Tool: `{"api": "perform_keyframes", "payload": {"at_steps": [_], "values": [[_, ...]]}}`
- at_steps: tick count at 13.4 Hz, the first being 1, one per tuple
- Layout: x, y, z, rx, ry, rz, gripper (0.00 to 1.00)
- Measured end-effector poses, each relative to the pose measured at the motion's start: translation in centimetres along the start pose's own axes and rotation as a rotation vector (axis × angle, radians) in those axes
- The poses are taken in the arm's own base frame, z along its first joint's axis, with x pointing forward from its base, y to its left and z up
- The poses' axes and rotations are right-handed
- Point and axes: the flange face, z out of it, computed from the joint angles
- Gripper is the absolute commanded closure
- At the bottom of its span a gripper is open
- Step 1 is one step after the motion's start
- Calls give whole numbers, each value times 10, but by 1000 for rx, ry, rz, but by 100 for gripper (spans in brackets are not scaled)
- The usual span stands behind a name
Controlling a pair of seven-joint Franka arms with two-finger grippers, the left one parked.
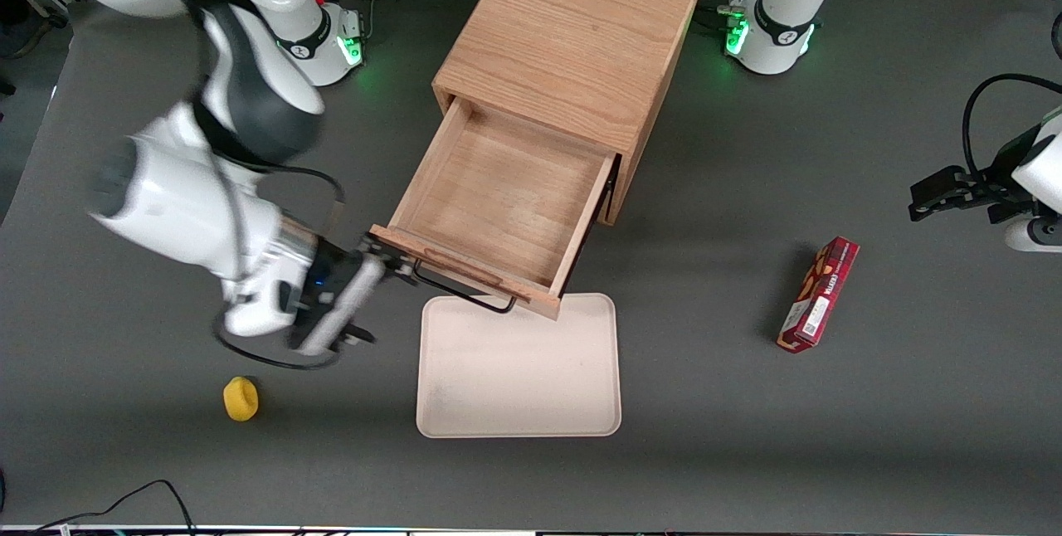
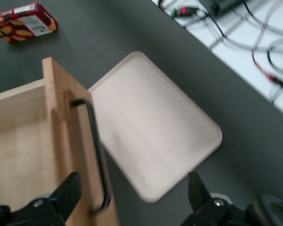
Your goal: Open upper drawer
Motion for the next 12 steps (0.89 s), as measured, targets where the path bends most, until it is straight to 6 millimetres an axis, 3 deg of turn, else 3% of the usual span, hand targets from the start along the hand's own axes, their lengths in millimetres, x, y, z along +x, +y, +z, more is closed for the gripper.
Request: {"api": "perform_keyframes", "payload": {"at_steps": [4, 6, 8, 12], "values": [[-80, 25, -134, -67, -120, 422, 0], [-125, 28, -178, -172, -163, 616, 0], [-158, 26, -200, -325, -204, 763, 0], [-172, 21, -189, -377, -247, 866, 0]]}}
